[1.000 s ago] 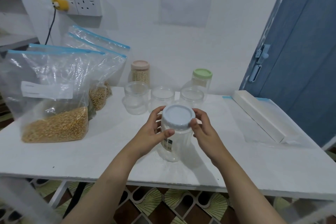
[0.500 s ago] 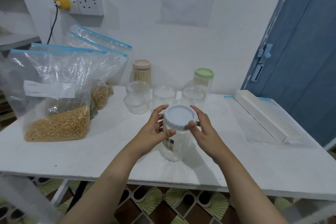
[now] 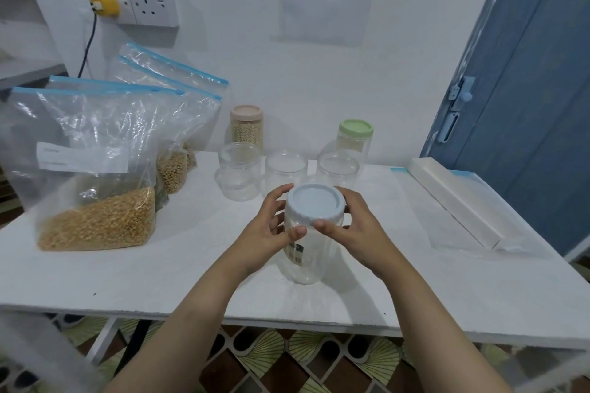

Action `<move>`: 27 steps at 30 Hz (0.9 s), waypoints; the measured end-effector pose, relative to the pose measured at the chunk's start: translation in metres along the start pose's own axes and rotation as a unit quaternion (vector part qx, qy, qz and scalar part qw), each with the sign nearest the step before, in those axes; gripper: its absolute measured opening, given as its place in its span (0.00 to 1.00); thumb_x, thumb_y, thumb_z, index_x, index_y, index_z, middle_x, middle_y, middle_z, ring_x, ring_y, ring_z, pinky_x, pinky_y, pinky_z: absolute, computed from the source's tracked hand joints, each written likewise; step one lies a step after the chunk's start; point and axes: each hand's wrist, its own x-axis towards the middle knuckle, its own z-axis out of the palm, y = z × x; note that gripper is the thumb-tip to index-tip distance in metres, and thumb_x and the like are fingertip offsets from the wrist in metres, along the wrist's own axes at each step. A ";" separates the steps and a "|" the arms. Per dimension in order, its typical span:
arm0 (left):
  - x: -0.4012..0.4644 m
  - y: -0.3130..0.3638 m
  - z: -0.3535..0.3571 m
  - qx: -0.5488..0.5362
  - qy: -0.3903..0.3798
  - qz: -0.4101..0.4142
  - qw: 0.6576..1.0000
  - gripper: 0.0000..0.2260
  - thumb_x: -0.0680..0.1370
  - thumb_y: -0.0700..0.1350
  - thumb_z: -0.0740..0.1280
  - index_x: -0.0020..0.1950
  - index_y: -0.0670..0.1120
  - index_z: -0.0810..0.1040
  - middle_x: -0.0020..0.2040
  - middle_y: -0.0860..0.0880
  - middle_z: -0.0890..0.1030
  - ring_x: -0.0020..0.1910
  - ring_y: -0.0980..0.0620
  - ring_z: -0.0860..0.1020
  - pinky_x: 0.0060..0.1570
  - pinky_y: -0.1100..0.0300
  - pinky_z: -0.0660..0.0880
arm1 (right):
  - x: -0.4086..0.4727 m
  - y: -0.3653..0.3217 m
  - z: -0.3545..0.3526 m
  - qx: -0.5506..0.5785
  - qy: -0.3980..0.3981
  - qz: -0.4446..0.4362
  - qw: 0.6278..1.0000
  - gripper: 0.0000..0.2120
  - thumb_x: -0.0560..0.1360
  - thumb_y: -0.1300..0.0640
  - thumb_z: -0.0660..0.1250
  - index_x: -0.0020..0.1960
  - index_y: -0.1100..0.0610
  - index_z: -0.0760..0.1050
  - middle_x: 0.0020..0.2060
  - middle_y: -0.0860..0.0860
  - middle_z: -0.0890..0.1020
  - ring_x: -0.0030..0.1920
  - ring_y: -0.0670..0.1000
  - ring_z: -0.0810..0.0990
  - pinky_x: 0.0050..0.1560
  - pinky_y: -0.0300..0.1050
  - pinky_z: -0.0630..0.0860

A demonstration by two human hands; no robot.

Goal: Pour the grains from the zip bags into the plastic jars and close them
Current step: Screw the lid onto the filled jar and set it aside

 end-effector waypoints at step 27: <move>0.020 -0.020 0.013 0.026 0.207 0.033 0.977 0.39 0.70 0.59 0.71 0.77 0.61 0.57 0.75 0.54 0.65 0.73 0.56 0.65 0.69 0.59 0.67 | -0.005 0.115 -0.010 -0.277 0.115 0.206 0.931 0.41 0.73 0.32 0.65 0.78 0.52 0.57 0.74 0.53 0.62 0.73 0.58 0.61 0.70 0.57 0.59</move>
